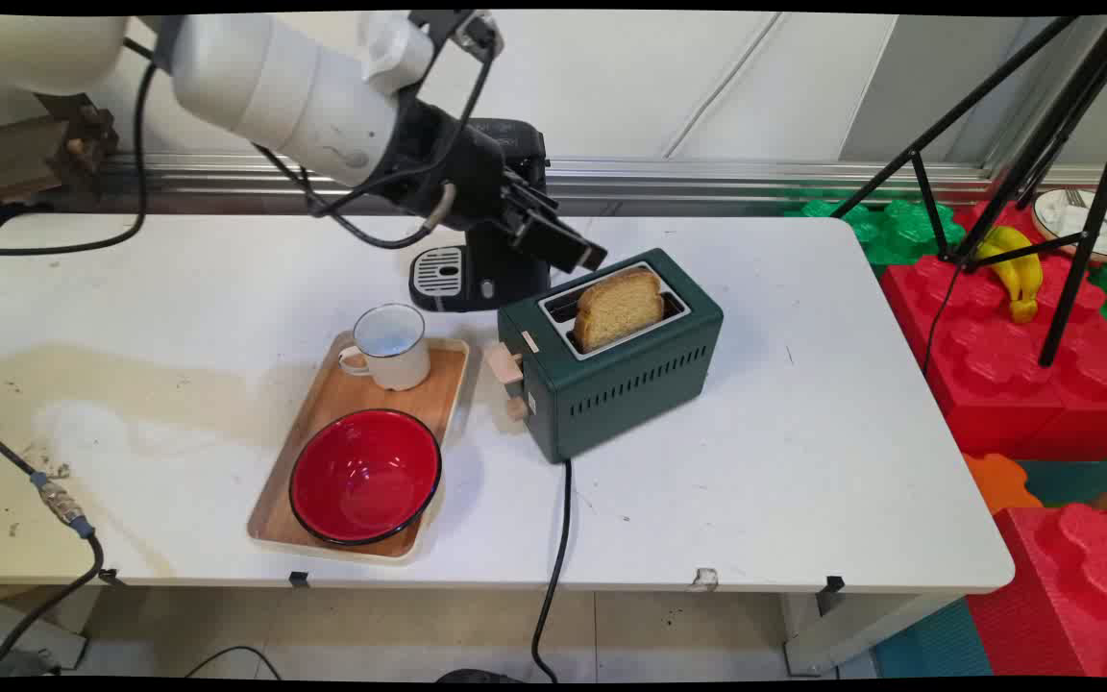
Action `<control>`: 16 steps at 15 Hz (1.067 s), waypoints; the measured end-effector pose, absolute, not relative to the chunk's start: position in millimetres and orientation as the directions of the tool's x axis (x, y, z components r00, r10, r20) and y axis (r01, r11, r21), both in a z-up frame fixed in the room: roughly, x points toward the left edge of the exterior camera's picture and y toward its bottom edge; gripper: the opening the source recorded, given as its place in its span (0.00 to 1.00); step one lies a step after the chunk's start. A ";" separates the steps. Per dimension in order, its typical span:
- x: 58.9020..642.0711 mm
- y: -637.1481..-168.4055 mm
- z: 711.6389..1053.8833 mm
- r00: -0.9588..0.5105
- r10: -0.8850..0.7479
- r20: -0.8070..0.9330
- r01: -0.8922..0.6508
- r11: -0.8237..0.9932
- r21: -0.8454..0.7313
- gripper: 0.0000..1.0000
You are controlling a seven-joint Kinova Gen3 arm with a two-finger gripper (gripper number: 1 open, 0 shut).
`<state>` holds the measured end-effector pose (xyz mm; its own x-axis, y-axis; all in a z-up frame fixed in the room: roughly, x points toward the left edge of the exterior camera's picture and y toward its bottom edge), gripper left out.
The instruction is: Press the toaster switch
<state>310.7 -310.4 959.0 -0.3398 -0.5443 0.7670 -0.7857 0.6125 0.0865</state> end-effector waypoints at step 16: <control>338.5 -246.8 957.8 -0.387 -0.554 0.737 -0.779 0.625 0.061 1.00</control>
<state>338.5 -246.8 957.8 -0.3867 -0.5542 0.7372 -0.7785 0.6246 0.0612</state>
